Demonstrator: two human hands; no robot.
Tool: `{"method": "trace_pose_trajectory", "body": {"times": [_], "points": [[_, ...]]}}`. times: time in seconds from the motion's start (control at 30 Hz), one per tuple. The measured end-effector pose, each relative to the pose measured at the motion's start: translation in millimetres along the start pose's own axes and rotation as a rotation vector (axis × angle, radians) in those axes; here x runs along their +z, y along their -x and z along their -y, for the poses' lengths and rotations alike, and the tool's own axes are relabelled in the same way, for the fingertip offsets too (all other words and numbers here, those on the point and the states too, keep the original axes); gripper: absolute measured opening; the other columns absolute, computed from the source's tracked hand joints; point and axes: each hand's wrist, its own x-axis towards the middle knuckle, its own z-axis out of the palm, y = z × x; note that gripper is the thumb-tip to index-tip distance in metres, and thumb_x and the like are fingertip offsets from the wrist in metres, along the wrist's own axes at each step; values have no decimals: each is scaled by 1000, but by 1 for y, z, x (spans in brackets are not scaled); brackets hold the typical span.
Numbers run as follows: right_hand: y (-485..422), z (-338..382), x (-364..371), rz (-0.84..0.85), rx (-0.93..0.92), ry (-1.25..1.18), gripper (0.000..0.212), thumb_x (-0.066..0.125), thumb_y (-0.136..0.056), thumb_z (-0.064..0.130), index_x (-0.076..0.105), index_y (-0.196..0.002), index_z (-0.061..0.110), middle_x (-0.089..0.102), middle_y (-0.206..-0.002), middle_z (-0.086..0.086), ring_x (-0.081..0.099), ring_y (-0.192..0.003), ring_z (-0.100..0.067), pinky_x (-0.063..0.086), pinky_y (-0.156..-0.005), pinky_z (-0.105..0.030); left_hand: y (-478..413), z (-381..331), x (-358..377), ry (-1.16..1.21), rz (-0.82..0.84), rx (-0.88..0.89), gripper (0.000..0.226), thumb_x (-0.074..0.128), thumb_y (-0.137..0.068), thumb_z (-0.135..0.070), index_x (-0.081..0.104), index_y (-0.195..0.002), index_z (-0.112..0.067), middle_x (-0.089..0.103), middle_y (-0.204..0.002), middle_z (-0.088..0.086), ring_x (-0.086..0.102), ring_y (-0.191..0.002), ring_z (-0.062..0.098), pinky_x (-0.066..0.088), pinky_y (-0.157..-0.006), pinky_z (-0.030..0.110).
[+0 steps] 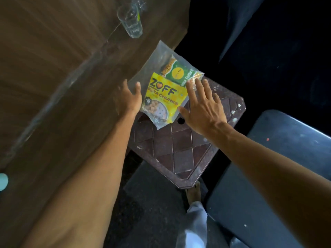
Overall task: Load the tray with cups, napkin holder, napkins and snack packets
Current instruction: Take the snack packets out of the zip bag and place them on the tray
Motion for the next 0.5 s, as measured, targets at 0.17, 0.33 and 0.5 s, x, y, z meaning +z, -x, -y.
{"method": "trace_pose_trajectory", "body": {"times": [0.17, 0.33, 0.5], "points": [[-6, -1, 8, 25, -35, 29, 79, 40, -99, 56, 1, -159, 21, -2, -167, -9, -2, -154, -31, 20, -120, -58, 2, 7, 9, 171, -102, -130, 57, 53, -97, -51, 63, -135, -11, 65, -138, 17, 57, -132, 34, 45, -109, 40], [-2, -1, 3, 11, -22, -31, 77, 44, -99, 54, 10, -158, 19, 3, -166, -12, 3, -154, -31, 27, -118, -56, 16, 2, 5, 380, -304, -87, 31, 70, -87, -27, 78, -110, -8, 77, -112, 12, 71, -104, 19, 56, -96, 37], [8, 15, -37, -173, 171, -543, 58, 51, -98, 49, 43, -143, 14, 39, -149, -7, 42, -135, -24, 49, -98, -44, 81, -29, -17, 305, -480, 550, 15, 70, -85, 5, 78, -95, -2, 72, -109, 17, 66, -105, 19, 45, -97, 12]]}}
